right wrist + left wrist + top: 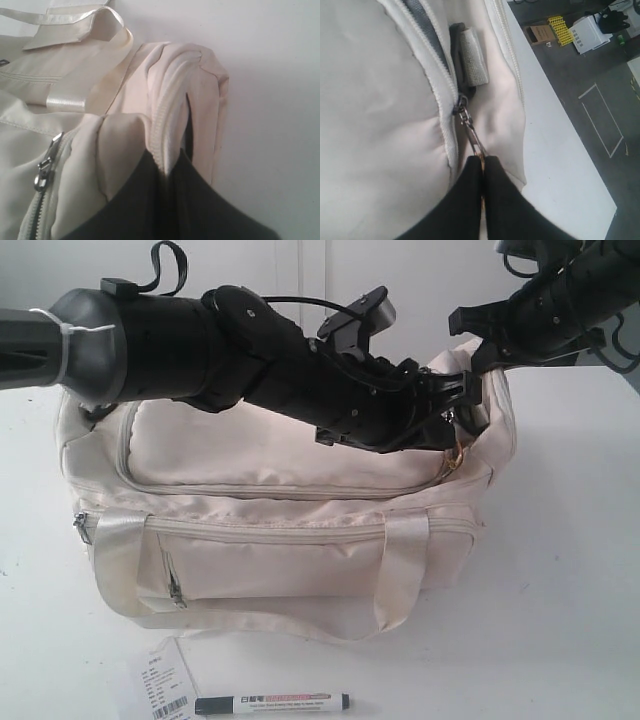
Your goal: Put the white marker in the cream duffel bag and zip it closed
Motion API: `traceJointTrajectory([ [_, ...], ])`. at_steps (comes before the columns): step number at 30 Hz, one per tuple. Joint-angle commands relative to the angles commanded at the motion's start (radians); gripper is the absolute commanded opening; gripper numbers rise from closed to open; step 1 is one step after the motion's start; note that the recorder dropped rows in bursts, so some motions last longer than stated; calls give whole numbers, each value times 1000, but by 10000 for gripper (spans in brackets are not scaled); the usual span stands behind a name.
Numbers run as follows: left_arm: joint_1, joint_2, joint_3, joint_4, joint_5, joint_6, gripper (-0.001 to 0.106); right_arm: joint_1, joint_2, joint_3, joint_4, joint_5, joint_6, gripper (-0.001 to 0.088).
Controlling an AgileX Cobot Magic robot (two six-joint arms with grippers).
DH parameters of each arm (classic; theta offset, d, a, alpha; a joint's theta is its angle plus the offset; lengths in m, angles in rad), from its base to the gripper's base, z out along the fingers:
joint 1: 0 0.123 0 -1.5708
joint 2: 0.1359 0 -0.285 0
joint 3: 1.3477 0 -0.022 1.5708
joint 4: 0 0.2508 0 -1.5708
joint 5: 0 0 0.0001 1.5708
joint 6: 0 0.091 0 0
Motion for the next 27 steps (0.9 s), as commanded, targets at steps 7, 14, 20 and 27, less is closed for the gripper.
traceJointTrajectory([
  [7,0,-14,0,0,34,0,0,0,0,0,0,13,0,0],
  [14,0,-32,0,36,42,-8,0,0,0,0,0,9,4,0],
  [20,0,-39,0,98,56,-32,0,-2,0,0,-2,11,6,0],
  [27,0,-61,0,112,57,-34,0,-2,0,0,-2,9,9,0],
])
